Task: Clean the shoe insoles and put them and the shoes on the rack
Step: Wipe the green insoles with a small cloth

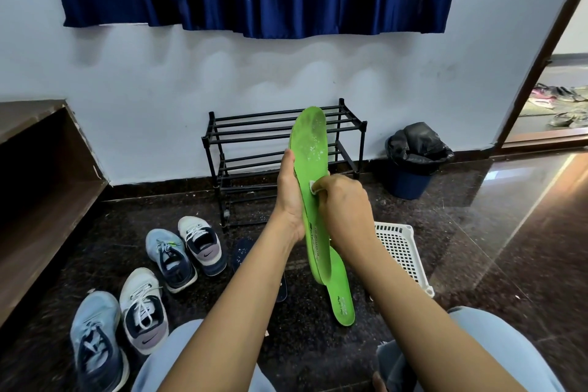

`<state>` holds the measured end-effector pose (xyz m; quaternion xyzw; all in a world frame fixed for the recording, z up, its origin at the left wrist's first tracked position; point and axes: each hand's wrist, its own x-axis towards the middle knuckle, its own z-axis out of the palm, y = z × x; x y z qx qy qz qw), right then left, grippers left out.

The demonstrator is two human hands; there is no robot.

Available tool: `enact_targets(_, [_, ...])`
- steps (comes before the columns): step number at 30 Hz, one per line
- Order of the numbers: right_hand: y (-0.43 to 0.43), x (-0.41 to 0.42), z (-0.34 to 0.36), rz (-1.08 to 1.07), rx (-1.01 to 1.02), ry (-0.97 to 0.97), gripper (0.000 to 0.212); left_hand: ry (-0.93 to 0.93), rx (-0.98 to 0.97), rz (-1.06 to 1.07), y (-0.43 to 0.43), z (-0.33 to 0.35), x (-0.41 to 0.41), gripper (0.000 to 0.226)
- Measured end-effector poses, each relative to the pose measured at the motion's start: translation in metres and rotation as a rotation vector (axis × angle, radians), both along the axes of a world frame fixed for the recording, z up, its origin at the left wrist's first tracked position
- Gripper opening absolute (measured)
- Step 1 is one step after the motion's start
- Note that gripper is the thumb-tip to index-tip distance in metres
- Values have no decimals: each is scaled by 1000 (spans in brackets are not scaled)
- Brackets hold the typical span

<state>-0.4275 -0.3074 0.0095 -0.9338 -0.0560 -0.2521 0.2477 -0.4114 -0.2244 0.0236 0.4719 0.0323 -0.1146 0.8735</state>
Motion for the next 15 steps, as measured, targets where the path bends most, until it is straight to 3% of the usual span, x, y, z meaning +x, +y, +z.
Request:
enact_targets(6, [-9, 11, 5, -66, 78, -59, 21, 1, -2, -73, -4, 1, -4, 69])
enact_targets(12, [-3, -2, -1, 26, -52, 9, 18, 11, 4, -33, 3, 1, 0, 74])
enact_targets(15, [-7, 3, 3, -5, 4, -11, 22, 3, 18, -43, 1, 1, -2, 72])
